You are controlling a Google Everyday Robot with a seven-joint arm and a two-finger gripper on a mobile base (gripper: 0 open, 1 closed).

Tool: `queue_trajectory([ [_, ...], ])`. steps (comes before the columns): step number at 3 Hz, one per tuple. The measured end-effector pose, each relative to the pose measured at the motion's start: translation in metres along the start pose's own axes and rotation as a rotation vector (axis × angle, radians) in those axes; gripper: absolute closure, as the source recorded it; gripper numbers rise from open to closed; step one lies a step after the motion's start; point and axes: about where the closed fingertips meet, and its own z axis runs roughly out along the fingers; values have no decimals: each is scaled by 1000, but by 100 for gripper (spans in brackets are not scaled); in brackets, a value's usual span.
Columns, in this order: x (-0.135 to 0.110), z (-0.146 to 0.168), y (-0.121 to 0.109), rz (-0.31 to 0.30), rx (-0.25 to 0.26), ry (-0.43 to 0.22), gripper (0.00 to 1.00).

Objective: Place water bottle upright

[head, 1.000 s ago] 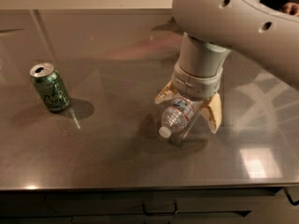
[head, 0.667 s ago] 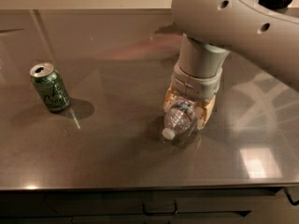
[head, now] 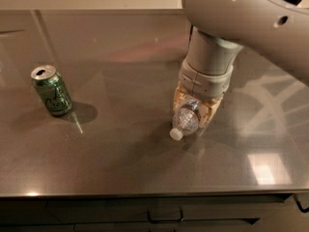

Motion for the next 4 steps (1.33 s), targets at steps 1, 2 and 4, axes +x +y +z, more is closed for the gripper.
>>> queue_trajectory([
  [1,-3,-28,-4,86,60,-64,100],
  [2,-12,-60,-14,187,127,-159,100],
  [4,-33,-109,-41,419,212,-383,100],
])
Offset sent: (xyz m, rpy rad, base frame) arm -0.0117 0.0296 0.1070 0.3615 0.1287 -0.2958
